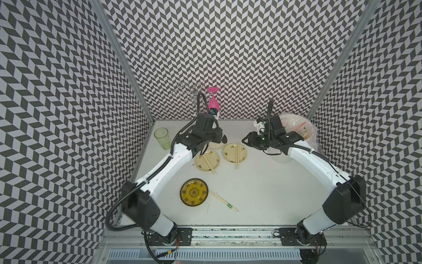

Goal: Remove the packaging of disposable chopsticks
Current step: Pick up the disposable chopsticks from the center of the board.

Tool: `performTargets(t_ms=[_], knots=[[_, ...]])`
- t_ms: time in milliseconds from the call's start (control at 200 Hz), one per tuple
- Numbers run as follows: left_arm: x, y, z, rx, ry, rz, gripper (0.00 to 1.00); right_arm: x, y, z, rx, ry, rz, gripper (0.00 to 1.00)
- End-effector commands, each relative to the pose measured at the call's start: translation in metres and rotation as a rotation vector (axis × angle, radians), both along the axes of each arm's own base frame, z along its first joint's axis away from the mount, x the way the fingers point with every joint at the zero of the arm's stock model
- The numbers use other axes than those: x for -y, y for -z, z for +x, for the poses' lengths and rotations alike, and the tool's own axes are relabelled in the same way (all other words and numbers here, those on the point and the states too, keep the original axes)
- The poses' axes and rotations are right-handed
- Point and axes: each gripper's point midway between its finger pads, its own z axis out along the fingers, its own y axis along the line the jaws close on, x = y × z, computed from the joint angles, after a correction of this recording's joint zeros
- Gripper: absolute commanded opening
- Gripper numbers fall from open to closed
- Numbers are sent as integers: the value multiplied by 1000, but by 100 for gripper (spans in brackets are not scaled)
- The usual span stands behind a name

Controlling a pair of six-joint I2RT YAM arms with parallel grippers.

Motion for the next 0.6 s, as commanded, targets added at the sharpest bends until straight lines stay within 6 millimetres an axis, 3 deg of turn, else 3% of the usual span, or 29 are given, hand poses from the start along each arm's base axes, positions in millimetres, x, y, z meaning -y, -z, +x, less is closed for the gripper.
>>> performTargets(t_ms=[0,80,130,205,330,466,591], knots=[[-9,-32,-57,241,197,41,39,11,-27,-19,121,-29,-24,43],[-23,-41,-102,389,291,60,60,14,-47,-32,215,-72,-12,43],[-28,-44,-127,468,348,78,67,15,-58,-41,280,-101,3,43],[-32,-41,-156,553,438,116,68,16,-74,-52,373,-131,35,43],[-25,-17,-199,592,658,180,68,12,-98,-75,511,-219,95,43],[-22,8,-218,573,787,238,67,13,-108,-93,610,-277,112,43],[-17,45,-224,531,904,334,67,18,-106,-100,660,-281,97,43]])
